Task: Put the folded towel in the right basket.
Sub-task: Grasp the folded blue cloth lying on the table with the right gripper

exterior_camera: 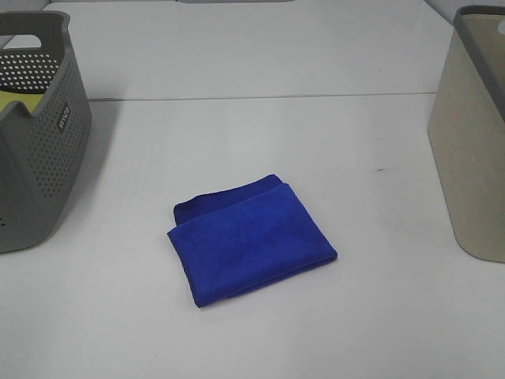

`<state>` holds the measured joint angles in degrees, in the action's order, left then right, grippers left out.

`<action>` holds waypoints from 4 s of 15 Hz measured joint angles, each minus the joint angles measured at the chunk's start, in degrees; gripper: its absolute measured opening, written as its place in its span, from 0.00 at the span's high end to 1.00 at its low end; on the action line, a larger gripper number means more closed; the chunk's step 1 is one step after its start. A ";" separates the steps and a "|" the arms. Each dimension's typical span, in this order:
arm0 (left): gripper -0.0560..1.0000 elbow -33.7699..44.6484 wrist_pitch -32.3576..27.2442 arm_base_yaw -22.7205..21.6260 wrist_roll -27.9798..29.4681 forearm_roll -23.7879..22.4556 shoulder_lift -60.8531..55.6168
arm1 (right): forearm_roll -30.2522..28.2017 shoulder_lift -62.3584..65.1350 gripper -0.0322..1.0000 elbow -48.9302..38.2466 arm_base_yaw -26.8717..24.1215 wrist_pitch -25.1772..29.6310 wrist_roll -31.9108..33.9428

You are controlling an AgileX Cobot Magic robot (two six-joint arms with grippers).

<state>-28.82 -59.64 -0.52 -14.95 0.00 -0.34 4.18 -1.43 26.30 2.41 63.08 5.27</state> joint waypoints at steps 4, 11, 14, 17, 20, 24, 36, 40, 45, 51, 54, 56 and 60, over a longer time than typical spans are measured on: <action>0.01 0.00 0.00 0.00 0.00 0.00 0.00 | 0.00 1.60 0.45 0.00 0.00 0.06 0.00; 0.01 0.00 0.00 0.00 0.00 0.00 0.00 | 0.00 0.92 0.45 0.00 0.00 0.00 0.00; 0.01 0.00 0.00 0.00 0.00 0.00 0.00 | 0.00 0.92 0.45 0.00 0.00 0.00 0.00; 0.01 0.00 0.00 0.00 0.00 0.00 0.00 | 0.00 0.92 0.35 0.00 0.00 -0.06 0.00; 0.01 0.00 0.00 0.00 0.00 0.00 0.00 | -1.49 0.92 0.05 -0.29 0.00 0.06 0.29; 0.01 0.00 0.00 0.00 0.00 0.00 0.00 | -1.55 0.92 0.04 -0.29 0.00 0.00 0.29; 0.01 0.00 0.00 0.00 0.00 0.00 0.00 | 0.34 0.92 0.03 -0.29 0.00 0.00 -2.86; 0.01 0.00 0.00 0.00 0.00 0.00 0.00 | 1.32 -2.58 0.03 6.53 0.00 -0.29 -3.15; 0.01 0.00 0.00 0.00 0.00 0.00 0.00 | 6.70 -19.48 0.04 24.18 0.00 -7.96 -4.41; 0.01 0.00 0.00 0.00 0.00 0.00 0.00 | 37.01 -56.44 0.04 47.73 0.00 -5.44 -24.35; 0.01 0.00 0.00 0.00 0.00 0.00 0.00 | 39.30 -69.84 0.04 54.89 0.17 2.23 -25.67; 0.01 0.00 0.00 0.00 0.00 0.00 0.00 | 36.50 -75.29 0.07 55.69 3.95 2.35 -25.78; 0.01 0.00 0.00 0.00 0.00 0.00 0.00 | 18.51 -84.68 0.08 55.69 20.05 -10.60 -17.82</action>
<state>-28.82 -59.64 -0.52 -14.95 0.00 -0.34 22.69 -86.12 81.99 22.46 52.48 -12.55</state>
